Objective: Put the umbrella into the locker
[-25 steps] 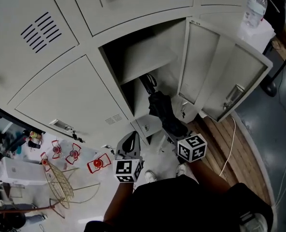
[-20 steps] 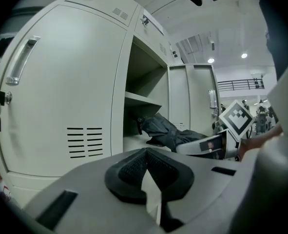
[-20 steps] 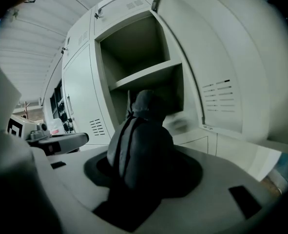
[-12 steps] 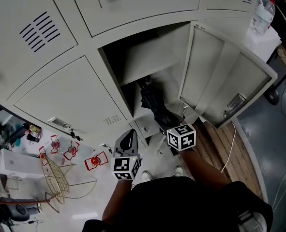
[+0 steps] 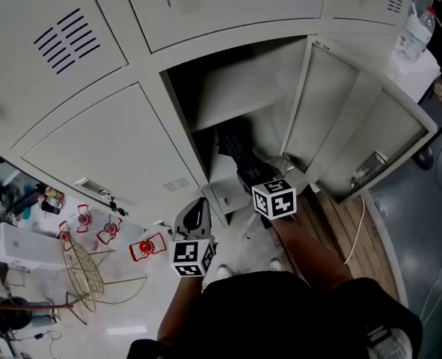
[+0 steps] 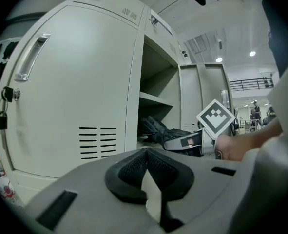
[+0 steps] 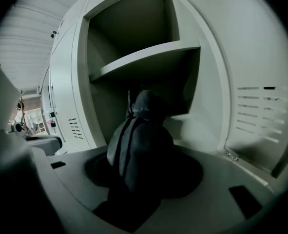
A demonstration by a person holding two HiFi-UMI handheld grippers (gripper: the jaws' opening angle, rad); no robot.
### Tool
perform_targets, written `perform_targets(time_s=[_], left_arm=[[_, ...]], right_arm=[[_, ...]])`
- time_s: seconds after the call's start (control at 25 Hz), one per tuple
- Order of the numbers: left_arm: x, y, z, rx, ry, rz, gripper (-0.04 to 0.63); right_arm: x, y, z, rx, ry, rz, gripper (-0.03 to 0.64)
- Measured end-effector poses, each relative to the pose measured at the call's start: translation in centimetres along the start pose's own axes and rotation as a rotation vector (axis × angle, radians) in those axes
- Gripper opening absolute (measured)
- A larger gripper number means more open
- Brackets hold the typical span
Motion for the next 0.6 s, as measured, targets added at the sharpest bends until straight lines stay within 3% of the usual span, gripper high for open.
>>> perform_targets(time_s=[0.6], left_arm=[[-1.4,-1.2,2.3,0.004,-0.011,0.025,-0.003]], right_arm=[[1.9,-2.7,4.8,-0.094,0.1,-0.13,0.213]])
Point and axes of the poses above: the fingertips, and each gripper's own axes: z forward along the fingers, x to its right, y out of its underside, the point moved 5 cm from there along -z, backward along the fingers, and after that the axes turned 6 degrees about -x, right-handed, at the moved point
